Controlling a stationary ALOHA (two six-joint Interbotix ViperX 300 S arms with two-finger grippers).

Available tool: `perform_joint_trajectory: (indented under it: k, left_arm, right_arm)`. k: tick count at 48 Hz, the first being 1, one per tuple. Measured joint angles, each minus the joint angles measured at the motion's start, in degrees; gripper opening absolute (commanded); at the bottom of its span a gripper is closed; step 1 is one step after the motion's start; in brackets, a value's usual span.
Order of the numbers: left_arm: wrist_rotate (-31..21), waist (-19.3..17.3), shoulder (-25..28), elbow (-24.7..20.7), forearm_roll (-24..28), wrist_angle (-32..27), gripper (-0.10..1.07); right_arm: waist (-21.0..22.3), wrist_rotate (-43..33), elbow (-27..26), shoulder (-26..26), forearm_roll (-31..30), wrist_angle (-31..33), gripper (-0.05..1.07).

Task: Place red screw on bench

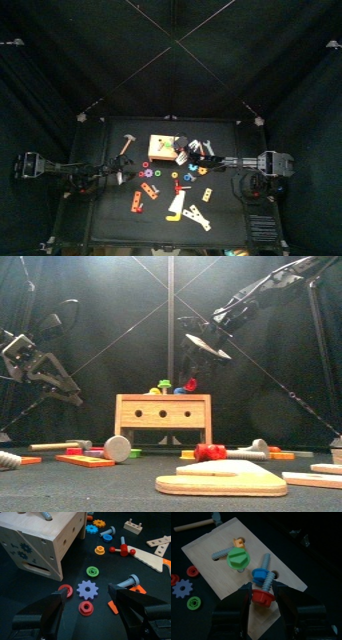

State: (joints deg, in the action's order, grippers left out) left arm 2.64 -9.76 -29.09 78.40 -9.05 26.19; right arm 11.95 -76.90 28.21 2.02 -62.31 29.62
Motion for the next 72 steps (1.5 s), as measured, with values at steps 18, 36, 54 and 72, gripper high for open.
perform_joint_trajectory:
  k: [18,36,54,72]
  left_arm:
    - [0.1,-0.4,0.0,0.0,0.1,0.1,0.98]
    - [0.0,-0.6,0.0,0.0,0.0,0.0,0.98]
    - [0.1,-0.7,0.0,0.0,0.0,0.0,0.98]
    - [0.1,-0.7,0.0,0.0,0.0,0.0,0.98]
  right_arm:
    - [0.0,-0.3,1.3,1.4,0.2,-1.1,0.64]
    - [-0.1,-0.4,2.5,0.9,0.5,-2.4,0.64]
    - [0.1,-0.4,1.6,-0.9,0.7,-4.9,0.70]
    - [0.1,-0.4,1.3,-1.1,0.7,-4.9,0.92]
